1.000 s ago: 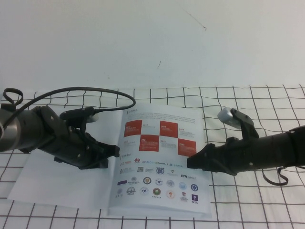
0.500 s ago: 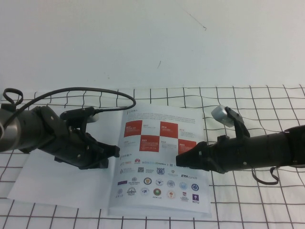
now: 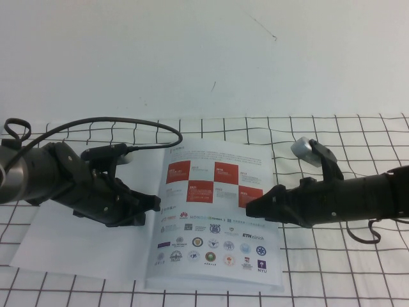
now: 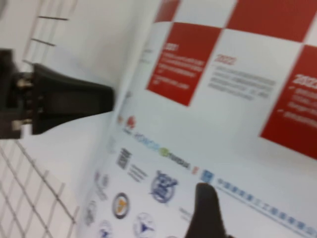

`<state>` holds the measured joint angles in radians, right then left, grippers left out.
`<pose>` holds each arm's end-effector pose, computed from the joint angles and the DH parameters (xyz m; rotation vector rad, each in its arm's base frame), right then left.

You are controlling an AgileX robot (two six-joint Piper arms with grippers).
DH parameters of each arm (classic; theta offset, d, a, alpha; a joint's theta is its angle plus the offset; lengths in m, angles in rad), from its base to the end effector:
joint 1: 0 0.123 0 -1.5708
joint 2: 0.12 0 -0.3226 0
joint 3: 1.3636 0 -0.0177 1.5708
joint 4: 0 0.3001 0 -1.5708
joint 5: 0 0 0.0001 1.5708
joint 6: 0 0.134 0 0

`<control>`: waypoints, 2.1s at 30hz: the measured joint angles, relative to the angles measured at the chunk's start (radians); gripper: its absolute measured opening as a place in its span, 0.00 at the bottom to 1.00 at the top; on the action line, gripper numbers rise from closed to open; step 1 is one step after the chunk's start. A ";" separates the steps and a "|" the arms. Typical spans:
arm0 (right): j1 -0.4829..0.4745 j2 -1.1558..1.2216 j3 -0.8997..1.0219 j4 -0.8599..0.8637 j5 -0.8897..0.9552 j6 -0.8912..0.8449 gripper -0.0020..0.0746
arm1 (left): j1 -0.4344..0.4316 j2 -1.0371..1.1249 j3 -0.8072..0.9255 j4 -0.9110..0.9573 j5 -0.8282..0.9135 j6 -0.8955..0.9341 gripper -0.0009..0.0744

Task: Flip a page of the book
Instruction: Open the closed book

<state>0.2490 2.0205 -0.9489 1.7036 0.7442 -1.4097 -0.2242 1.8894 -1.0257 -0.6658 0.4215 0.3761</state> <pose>0.3842 0.1906 0.0791 -0.2346 2.4452 1.1584 0.4024 -0.1265 0.1009 0.0516 2.7181 -0.4860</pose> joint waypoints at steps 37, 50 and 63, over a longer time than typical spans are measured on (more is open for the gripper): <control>-0.006 0.014 -0.130 -0.485 -0.013 0.354 0.64 | 0.000 0.002 0.000 -0.043 0.000 0.006 0.01; -0.004 0.048 -0.130 -0.131 0.161 0.111 0.63 | 0.002 0.007 0.000 -0.130 -0.003 0.073 0.01; -0.036 0.009 -0.181 -0.393 0.128 0.275 0.63 | 0.002 0.007 0.000 -0.130 -0.002 0.079 0.01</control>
<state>0.2132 2.0292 -1.1299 1.3105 0.8727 -1.1347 -0.2221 1.8963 -1.0257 -0.7959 0.4199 0.4555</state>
